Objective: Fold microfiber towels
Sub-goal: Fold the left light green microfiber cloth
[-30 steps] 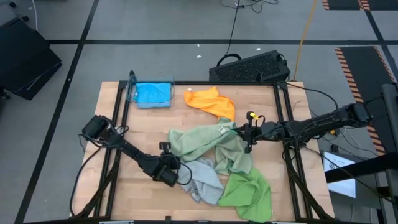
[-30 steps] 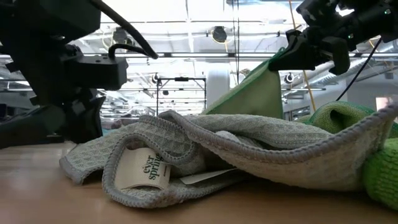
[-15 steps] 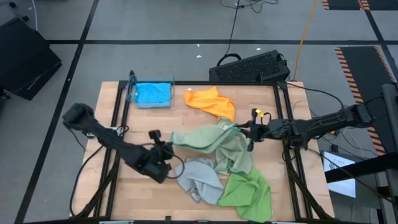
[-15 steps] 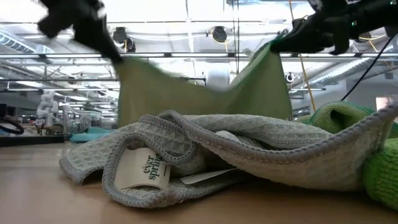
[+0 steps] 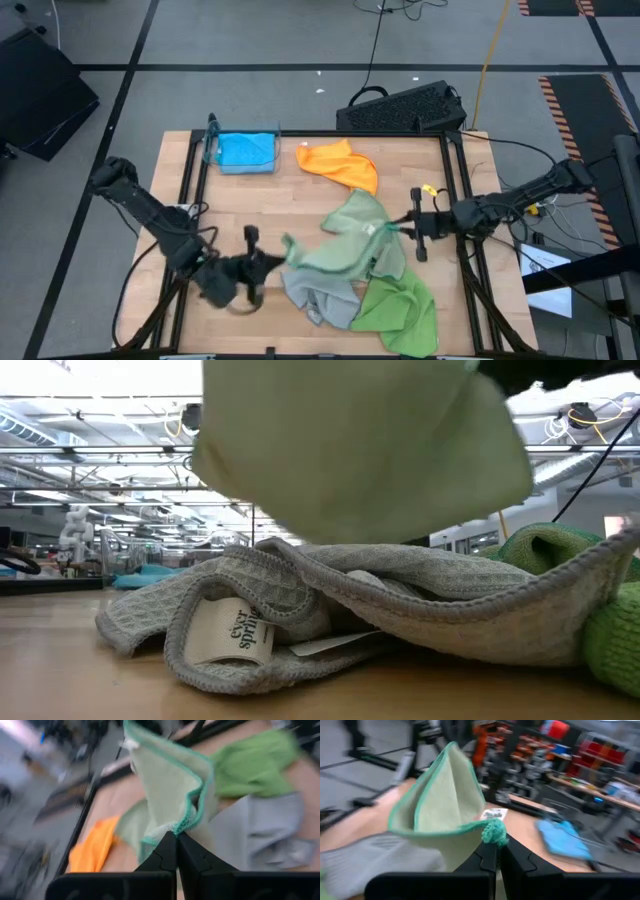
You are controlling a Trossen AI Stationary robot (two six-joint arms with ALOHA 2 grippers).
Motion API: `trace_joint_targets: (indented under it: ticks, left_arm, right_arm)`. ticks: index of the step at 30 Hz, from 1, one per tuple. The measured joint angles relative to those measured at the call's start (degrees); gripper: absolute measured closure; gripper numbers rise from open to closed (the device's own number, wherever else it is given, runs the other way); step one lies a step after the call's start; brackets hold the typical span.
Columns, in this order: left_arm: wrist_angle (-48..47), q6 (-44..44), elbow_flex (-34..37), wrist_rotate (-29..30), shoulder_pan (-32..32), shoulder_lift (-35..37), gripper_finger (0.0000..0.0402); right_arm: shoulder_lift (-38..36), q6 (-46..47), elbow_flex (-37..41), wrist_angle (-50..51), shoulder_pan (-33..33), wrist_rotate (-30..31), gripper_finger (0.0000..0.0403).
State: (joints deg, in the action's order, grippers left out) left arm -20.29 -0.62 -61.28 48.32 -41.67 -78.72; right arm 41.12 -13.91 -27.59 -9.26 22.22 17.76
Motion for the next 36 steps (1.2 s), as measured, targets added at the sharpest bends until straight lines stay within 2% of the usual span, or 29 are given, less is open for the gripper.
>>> trace_joint_targets:
  ticks: [4, 8, 14, 17, 20, 25, 27, 32, 34, 36]
  left_arm:
    - [1.16, 6.26, -0.02, 6.86, -1.13, 0.00, 0.0400]
    - [0.44, 7.46, -0.02, 7.48, 4.64, -1.02, 0.0400]
    - [-7.30, 2.64, -0.09, 8.37, 13.90, -2.25, 0.0401]
    - [-8.56, -0.38, -0.04, 8.99, 17.04, -2.29, 0.0401]
    - [-7.95, -1.37, -0.07, 8.81, 17.29, -2.37, 0.0401]
    - [-10.05, -5.64, -0.07, 8.19, 12.67, -2.38, 0.0401]
    - [-11.20, -8.47, -0.07, 6.32, 9.98, -2.38, 0.0401]
    - [-7.84, -11.78, -0.07, 2.06, 3.15, -2.38, 0.0401]
    - [-5.47, -9.45, -0.07, 2.72, 0.98, -2.38, 0.0401]
    - [-4.66, -7.58, -0.07, 5.40, -0.19, -2.38, 0.0401]
  right_arm:
    - [0.65, -1.14, -1.87, 1.62, 3.09, 0.22, 0.0399]
    - [2.70, -3.12, -1.91, 0.40, 1.75, 1.13, 0.0399]
    - [5.61, -5.89, -1.80, 1.34, -1.80, 11.41, 0.0399]
    - [5.68, -7.25, -1.80, 1.13, -3.70, 12.67, 0.0399]
    - [5.29, -7.43, -1.80, 0.61, -4.70, 12.63, 0.0399]
    - [3.24, -3.74, -1.79, 5.39, -3.06, 12.11, 0.0399]
    - [2.68, -0.67, -1.78, 7.29, -2.05, 9.87, 0.0399]
    - [3.04, 5.10, -1.78, 6.32, 0.52, -3.56, 0.0399]
    - [3.67, 4.62, -1.78, 4.79, 1.41, -6.77, 0.0399]
    - [4.19, 2.95, -1.78, 3.78, 1.89, -7.52, 0.0399]
